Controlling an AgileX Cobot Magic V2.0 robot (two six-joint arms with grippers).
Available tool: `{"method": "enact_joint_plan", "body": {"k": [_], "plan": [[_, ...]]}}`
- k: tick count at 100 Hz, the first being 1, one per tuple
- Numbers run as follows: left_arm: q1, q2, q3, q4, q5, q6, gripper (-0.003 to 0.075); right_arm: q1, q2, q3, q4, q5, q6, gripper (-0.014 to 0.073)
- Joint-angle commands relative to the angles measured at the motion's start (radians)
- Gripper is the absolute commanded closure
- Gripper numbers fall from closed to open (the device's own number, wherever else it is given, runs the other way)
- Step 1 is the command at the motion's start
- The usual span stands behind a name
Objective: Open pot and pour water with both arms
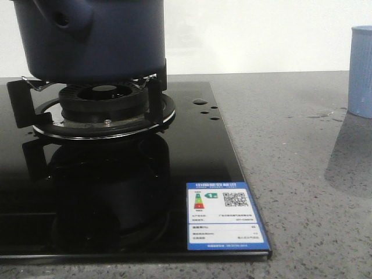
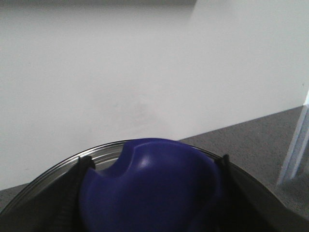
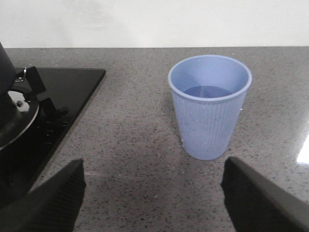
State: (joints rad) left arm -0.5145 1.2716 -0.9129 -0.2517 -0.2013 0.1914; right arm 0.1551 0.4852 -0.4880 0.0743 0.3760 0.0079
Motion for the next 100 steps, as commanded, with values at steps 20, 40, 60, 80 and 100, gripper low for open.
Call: {"method": "enact_joint_plan", "body": {"k": [20, 40, 60, 80, 100], "plan": [[0.096, -0.138, -0.036, 0.003, -0.086, 0.000, 0.0344, -0.003, 0.011, -0.014, -0.074, -0.088, -0.008, 0.0060], [0.183, -0.206, -0.036, 0.005, -0.050, 0.000, 0.0344, -0.040, 0.011, 0.055, -0.074, -0.132, 0.000, 0.0060], [0.236, -0.240, -0.036, 0.005, -0.019, 0.000, 0.0344, -0.063, 0.036, 0.135, -0.074, -0.318, 0.000, 0.0060], [0.236, -0.240, -0.036, 0.005, -0.019, 0.000, 0.0344, -0.063, 0.201, 0.146, -0.098, -0.454, 0.000, 0.0060], [0.236, -0.240, -0.036, 0.005, -0.019, 0.000, 0.0344, -0.063, 0.380, 0.146, -0.087, -0.600, 0.000, 0.0060]]}}
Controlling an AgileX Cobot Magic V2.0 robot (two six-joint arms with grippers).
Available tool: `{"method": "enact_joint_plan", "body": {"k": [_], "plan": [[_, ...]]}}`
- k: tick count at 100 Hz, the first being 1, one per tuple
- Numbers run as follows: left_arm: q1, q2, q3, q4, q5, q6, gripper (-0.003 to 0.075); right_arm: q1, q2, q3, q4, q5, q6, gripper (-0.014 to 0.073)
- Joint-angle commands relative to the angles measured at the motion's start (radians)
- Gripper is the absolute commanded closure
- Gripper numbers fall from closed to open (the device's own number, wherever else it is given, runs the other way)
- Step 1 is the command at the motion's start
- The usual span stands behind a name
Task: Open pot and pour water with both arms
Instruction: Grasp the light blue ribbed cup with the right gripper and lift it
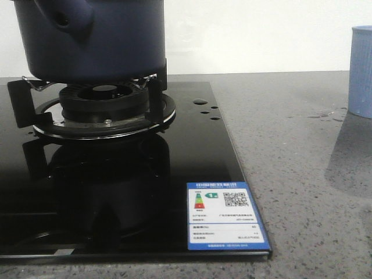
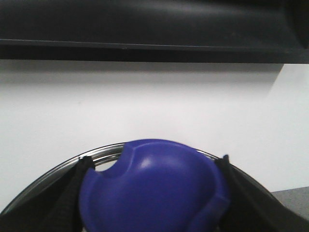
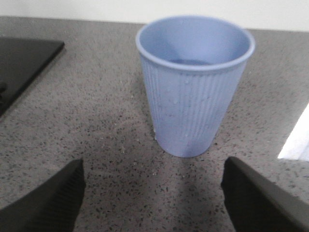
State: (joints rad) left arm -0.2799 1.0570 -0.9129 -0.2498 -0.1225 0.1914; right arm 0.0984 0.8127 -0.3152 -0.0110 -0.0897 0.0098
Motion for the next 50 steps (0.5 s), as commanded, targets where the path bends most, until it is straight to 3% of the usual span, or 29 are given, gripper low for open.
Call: {"method": "enact_joint_plan", "body": {"k": [1, 16, 33, 50], "plan": [[0.001, -0.025, -0.036, 0.003, -0.098, 0.000, 0.0344, -0.006, 0.057, -0.027, -0.002, -0.138, -0.001, 0.0060], [0.001, -0.025, -0.036, 0.003, -0.100, 0.000, 0.0344, -0.006, 0.149, -0.027, 0.011, -0.270, -0.001, 0.0060], [0.001, -0.025, -0.036, 0.003, -0.099, 0.000, 0.0344, -0.006, 0.219, -0.029, 0.166, -0.375, -0.003, 0.0060], [0.001, -0.025, -0.036, 0.003, -0.102, 0.000, 0.0344, -0.006, 0.296, -0.029, 0.170, -0.471, -0.003, 0.0060]]}}
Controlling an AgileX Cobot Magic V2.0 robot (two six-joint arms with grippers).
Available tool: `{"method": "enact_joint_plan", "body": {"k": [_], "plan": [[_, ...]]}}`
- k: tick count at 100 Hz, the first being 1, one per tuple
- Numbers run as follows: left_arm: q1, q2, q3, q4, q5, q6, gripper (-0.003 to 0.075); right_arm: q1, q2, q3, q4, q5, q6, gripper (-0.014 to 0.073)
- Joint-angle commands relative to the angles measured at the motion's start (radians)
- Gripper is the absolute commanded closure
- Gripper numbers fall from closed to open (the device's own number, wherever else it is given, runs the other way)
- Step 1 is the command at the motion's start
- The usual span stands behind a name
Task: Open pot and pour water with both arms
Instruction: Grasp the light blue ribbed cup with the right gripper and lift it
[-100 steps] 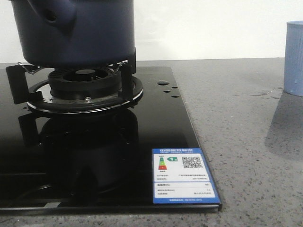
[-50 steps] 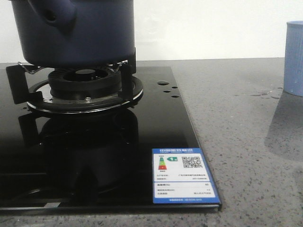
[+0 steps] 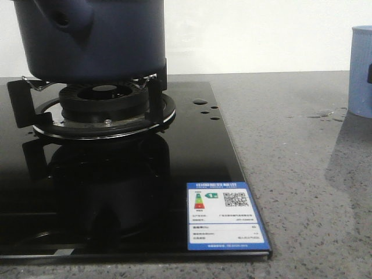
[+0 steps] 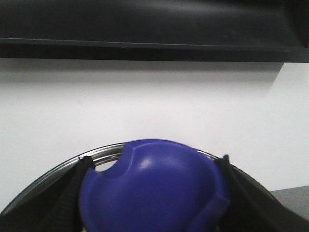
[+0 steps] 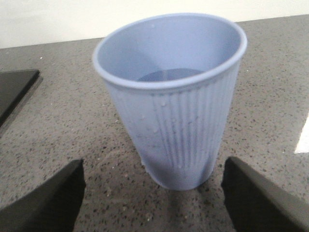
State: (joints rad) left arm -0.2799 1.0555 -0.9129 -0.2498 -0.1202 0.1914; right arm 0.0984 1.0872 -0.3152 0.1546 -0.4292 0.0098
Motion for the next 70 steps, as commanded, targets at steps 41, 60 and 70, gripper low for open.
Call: {"method": "enact_joint_plan", "body": {"k": [41, 60, 70], "plan": [[0.001, -0.024, -0.036, 0.003, -0.108, 0.000, 0.0344, -0.006, 0.204, -0.031, 0.041, -0.385, -0.091, 0.0060], [0.001, -0.024, -0.036, 0.003, -0.108, 0.000, 0.0344, -0.006, 0.263, -0.031, 0.041, -0.431, -0.091, 0.0060], [0.001, -0.024, -0.036, 0.003, -0.108, 0.000, 0.0344, -0.006, 0.280, -0.031, 0.041, -0.454, -0.091, 0.0060]]}}
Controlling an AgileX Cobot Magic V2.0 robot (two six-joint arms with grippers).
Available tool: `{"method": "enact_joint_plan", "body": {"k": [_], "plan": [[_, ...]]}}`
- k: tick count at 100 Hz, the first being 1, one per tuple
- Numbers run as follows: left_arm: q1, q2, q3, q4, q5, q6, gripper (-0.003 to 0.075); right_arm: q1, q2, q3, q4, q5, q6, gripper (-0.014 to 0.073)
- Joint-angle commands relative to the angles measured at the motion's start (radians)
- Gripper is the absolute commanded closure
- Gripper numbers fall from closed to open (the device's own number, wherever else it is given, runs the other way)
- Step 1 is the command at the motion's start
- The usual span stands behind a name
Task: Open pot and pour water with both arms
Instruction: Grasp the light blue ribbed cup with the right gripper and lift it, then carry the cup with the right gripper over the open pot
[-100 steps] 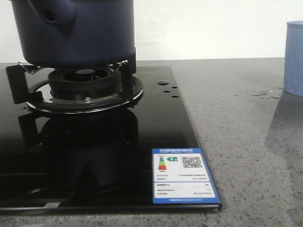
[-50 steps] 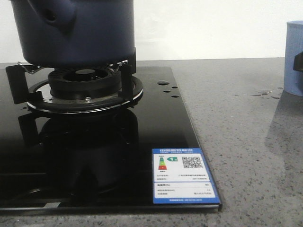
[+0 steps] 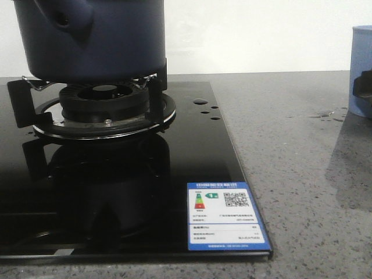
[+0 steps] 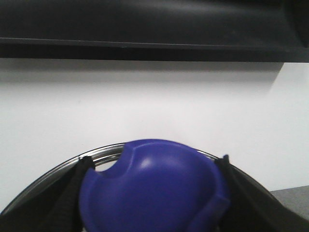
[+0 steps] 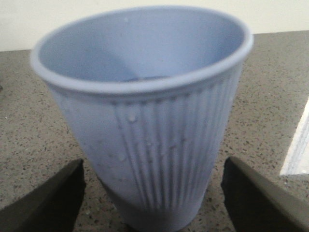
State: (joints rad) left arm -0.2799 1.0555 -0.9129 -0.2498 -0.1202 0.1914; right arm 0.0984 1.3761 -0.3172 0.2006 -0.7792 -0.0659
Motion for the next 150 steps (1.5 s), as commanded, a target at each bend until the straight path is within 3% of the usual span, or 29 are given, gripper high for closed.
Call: {"method": "enact_joint_plan", "body": {"k": [1, 34, 50, 67, 74, 95, 122, 150], "plan": [[0.001, -0.024, -0.036, 0.003, -0.108, 0.000, 0.0344, -0.006, -0.006, -0.029, -0.005, -0.106, -0.015, 0.0060], [0.001, -0.024, -0.036, 0.003, -0.111, 0.000, 0.0344, -0.006, -0.002, -0.059, -0.015, -0.115, -0.015, 0.0060], [0.001, -0.024, -0.036, 0.003, -0.111, 0.000, 0.0344, -0.006, 0.000, -0.111, -0.016, -0.010, -0.015, 0.0060], [0.001, -0.024, -0.036, 0.003, -0.111, 0.000, 0.0344, -0.006, 0.016, -0.121, -0.016, -0.026, -0.015, 0.0060], [0.001, -0.024, -0.036, 0.003, -0.111, 0.000, 0.0344, -0.006, 0.023, -0.121, -0.016, -0.016, -0.015, 0.0095], [0.001, -0.024, -0.036, 0.003, -0.111, 0.000, 0.0344, -0.006, 0.025, -0.121, -0.016, -0.014, -0.015, 0.0320], [0.001, -0.024, -0.036, 0.003, -0.111, 0.000, 0.0344, -0.006, 0.023, -0.121, -0.018, -0.018, -0.015, 0.0323], [0.001, -0.024, -0.036, 0.003, -0.111, 0.000, 0.0344, -0.006, -0.055, -0.121, -0.112, -0.004, -0.015, 0.0323]]}}
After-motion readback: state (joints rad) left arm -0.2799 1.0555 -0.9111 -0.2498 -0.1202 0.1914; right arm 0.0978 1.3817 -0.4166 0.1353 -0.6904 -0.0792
